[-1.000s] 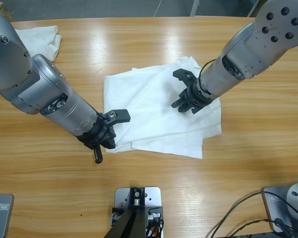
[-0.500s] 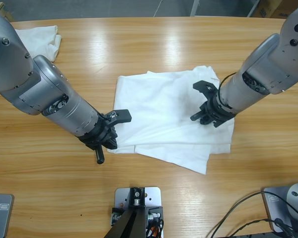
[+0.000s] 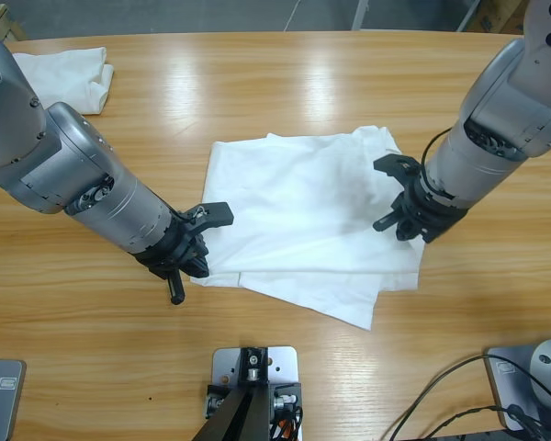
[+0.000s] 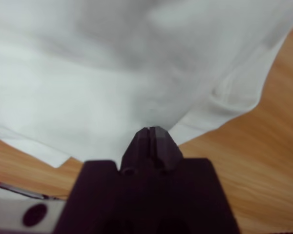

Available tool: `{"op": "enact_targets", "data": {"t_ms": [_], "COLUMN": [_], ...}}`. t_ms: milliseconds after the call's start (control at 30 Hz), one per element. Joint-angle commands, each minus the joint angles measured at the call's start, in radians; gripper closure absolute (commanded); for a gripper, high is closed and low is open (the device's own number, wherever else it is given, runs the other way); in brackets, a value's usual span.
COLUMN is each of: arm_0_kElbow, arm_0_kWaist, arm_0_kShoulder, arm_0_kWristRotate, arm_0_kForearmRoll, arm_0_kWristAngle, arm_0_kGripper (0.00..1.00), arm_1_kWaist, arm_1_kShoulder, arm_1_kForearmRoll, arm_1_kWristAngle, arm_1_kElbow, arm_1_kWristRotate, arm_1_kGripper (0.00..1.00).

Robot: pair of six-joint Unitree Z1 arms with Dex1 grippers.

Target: Fold clothes

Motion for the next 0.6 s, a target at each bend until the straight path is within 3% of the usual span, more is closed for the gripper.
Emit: {"op": "enact_targets", "data": {"t_ms": [33, 133, 267, 367, 433, 500, 600], "arm_0_kElbow": [0.064, 0.068, 0.068, 0.071, 0.071, 0.071, 0.074], "arm_0_kWaist": [0.017, 0.017, 0.017, 0.017, 0.017, 0.017, 0.017], "arm_0_kShoulder": [0.050, 0.046, 0.045, 0.044, 0.047, 0.046, 0.041], "arm_0_kWristRotate": [-0.013, -0.014, -0.016, -0.017, -0.019, -0.022, -0.026], "arm_0_kForearmRoll": [0.000, 0.000, -0.004, -0.005, -0.006, -0.006, -0.005], "arm_0_kWristAngle": [-0.007, -0.005, -0.004, -0.001, -0.002, -0.002, -0.001], "arm_0_kGripper": [1.000, 1.000, 1.000, 1.000, 1.000, 1.000, 1.000], "arm_1_kWaist": [0.039, 0.054, 0.156, 0.293, 0.358, 0.373, 0.368], "arm_1_kShoulder": [0.010, -0.188, -0.366, -0.364, -0.314, -0.240, -0.173], "arm_1_kForearmRoll": [0.036, 0.046, 0.049, -0.010, -0.157, -0.349, -0.513], "arm_1_kWristAngle": [-0.005, -0.101, -0.124, -0.135, -0.108, -0.088, -0.094], "arm_1_kElbow": [0.118, 0.129, 0.080, 0.061, 0.094, 0.196, 0.304], "arm_1_kWristRotate": [0.113, 0.118, 0.130, 0.176, 0.218, 0.264, 0.269], "arm_1_kGripper": [1.000, 1.000, 1.000, 1.000, 1.000, 1.000, 1.000]}}
